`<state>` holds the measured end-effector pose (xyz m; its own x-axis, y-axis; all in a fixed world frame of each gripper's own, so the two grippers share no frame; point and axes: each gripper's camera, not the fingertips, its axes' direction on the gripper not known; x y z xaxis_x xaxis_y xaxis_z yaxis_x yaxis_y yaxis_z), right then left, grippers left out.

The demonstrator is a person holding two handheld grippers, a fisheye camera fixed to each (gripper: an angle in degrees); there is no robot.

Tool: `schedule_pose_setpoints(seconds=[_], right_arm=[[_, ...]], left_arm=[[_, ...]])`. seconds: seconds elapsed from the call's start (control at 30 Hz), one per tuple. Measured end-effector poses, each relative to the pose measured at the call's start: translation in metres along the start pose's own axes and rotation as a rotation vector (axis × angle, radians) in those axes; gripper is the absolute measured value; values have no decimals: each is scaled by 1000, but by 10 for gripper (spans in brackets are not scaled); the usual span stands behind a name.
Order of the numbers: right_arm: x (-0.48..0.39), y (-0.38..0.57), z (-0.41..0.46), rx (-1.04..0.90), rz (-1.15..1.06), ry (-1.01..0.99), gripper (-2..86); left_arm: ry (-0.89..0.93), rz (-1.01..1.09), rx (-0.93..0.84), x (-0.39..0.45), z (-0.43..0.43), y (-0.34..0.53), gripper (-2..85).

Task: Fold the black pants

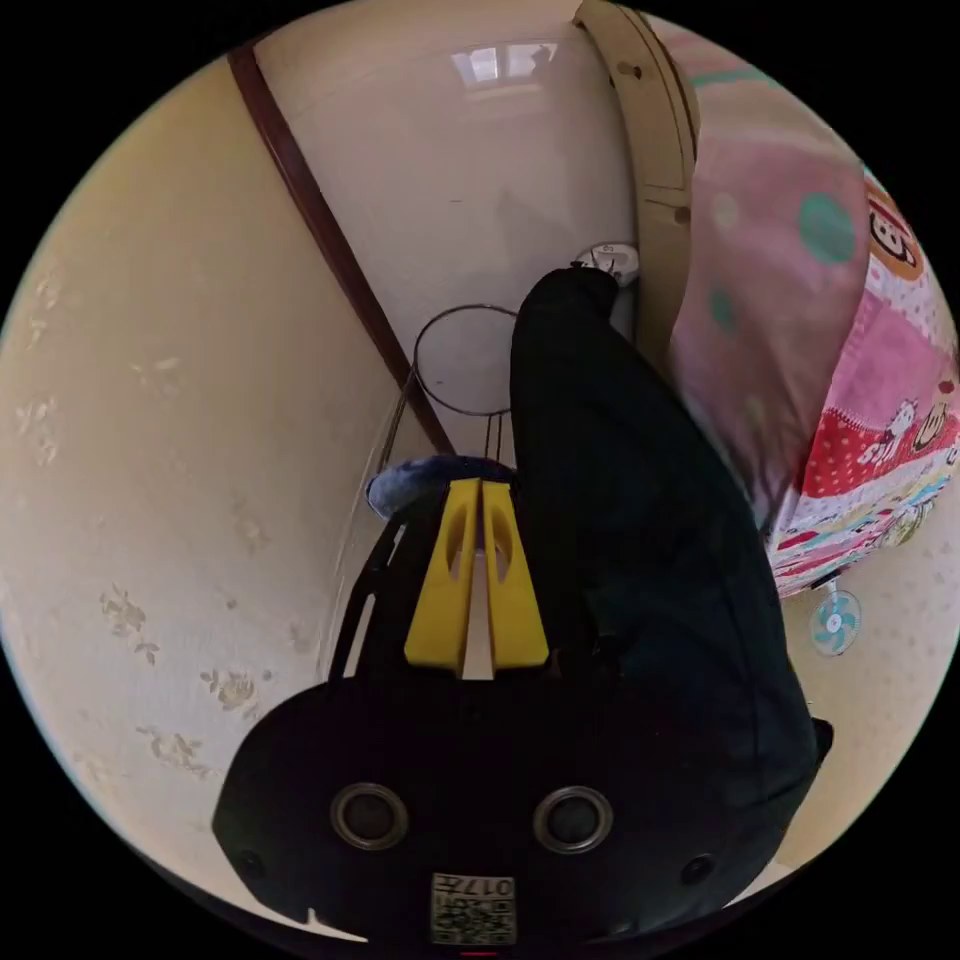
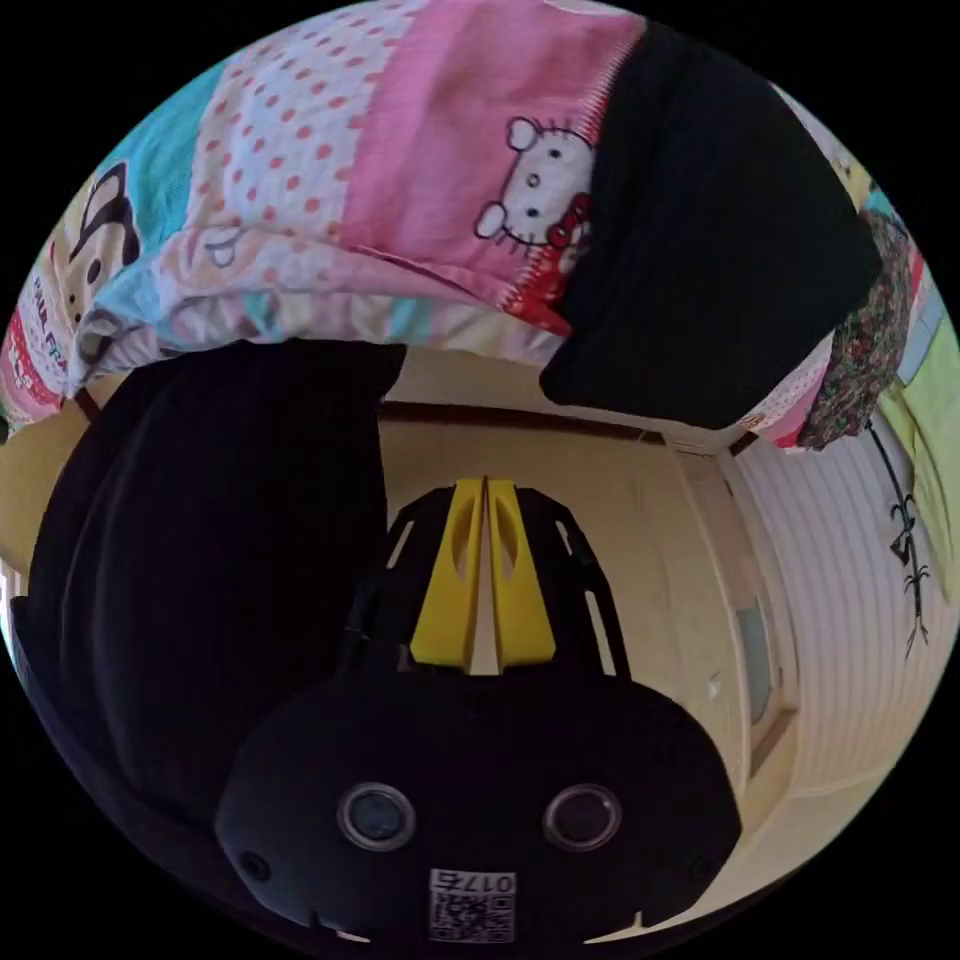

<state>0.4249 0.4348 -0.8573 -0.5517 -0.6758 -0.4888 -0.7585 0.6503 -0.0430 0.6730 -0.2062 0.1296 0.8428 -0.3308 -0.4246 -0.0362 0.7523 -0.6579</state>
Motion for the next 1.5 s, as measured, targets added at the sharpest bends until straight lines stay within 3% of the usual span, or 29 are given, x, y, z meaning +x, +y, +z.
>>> schedule_pose_setpoints(seconds=[0.17,0.23,0.4,0.5,0.6,0.8,0.93,1.0,1.2,1.33,1.5], right_arm=[[68,54,66,48,156,-31,6],[96,72,84,97,186,-108,7],[152,113,63,424,208,-262,13],[194,136,40,617,220,-346,27],[241,149,21,729,240,-460,66],[321,160,16,813,314,-492,109],[353,139,53,718,129,-871,104],[367,153,49,762,130,-890,82],[392,219,-44,1080,-463,-1268,40],[364,261,-158,1256,-761,-1293,35],[249,291,-259,1194,-1091,-1120,38]], left_arm=[[-9,-37,-17,38,-8,25,-7],[-88,57,50,79,-28,30,-8],[-598,651,294,257,-51,105,-6],[-758,892,382,315,-25,166,-6],[-792,999,367,339,12,208,-6],[-687,1089,326,325,67,255,-5],[-668,1043,321,296,77,249,-4],[-561,1040,328,277,72,246,-4],[-130,1151,330,262,50,263,28],[26,1215,366,273,43,284,50],[383,1268,316,275,40,293,53]])
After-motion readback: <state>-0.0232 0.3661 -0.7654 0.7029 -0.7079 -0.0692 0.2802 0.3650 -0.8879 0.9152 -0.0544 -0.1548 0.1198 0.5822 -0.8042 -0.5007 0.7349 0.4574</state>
